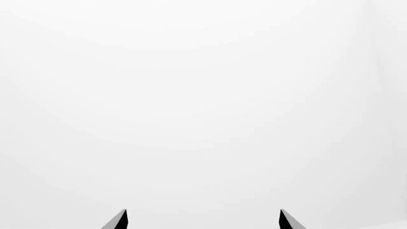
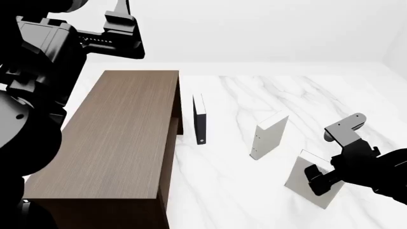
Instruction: Pick up the book on the right and place it under the cabinet shelf.
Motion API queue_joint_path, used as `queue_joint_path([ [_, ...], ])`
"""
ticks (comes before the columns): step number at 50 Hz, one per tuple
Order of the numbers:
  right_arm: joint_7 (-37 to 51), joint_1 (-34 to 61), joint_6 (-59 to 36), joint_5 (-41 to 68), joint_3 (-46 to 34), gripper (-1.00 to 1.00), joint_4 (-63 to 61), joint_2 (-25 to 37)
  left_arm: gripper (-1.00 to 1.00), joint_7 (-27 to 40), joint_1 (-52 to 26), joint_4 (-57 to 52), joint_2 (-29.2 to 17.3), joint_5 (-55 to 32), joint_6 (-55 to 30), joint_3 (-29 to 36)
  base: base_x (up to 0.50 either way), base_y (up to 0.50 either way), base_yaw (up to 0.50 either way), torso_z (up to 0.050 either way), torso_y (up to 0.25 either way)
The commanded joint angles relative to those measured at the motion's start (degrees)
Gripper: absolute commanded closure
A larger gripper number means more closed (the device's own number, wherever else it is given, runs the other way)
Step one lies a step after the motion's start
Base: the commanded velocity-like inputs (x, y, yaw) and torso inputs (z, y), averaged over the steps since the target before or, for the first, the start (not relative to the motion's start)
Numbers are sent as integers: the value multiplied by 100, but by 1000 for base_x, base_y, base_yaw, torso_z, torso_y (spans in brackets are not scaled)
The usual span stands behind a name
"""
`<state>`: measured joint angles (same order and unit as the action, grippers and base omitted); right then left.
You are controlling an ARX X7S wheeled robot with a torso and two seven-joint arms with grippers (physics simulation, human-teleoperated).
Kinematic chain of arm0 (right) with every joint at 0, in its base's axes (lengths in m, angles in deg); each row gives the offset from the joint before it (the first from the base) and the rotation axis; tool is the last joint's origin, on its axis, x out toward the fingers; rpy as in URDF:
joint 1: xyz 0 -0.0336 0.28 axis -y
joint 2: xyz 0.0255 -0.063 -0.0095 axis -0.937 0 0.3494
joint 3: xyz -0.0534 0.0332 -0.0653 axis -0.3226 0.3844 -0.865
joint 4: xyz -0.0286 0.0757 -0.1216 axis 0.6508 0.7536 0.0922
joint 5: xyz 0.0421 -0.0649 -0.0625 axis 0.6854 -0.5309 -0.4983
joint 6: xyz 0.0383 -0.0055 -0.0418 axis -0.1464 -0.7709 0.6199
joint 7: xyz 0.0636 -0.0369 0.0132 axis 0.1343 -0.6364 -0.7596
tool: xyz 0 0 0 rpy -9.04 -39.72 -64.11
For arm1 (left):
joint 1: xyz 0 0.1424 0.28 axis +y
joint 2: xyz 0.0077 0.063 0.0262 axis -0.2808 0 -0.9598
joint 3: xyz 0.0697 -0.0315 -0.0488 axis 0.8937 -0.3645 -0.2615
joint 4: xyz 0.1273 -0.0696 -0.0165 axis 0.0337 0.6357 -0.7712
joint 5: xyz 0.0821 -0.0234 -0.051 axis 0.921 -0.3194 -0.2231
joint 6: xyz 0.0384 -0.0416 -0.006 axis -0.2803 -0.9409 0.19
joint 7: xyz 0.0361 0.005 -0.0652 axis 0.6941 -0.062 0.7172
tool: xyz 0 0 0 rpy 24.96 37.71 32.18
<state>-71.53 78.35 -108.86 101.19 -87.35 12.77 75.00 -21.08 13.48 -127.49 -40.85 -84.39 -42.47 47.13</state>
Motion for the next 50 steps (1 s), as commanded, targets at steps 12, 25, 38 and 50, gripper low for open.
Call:
queue_joint_path([
  [12,-7,-132,119,-83,-77,-100,231,-126,-100,45,96,14,-57,-43,139,25,0,0,0,0,0],
  [25,-53,-151,156,-145,-137,-100,337,-183,-100,73,140,38,-89,-66,206,43,0,0,0,0,0],
  [38,-97,-181,212,-185,-172,-100,446,-233,-100,103,148,78,-111,-73,269,88,0,0,0,0,0],
  [50,-40,-159,128,-108,-130,100,224,-141,-100,126,164,102,-138,-84,327,120,0,0,0,0,0],
])
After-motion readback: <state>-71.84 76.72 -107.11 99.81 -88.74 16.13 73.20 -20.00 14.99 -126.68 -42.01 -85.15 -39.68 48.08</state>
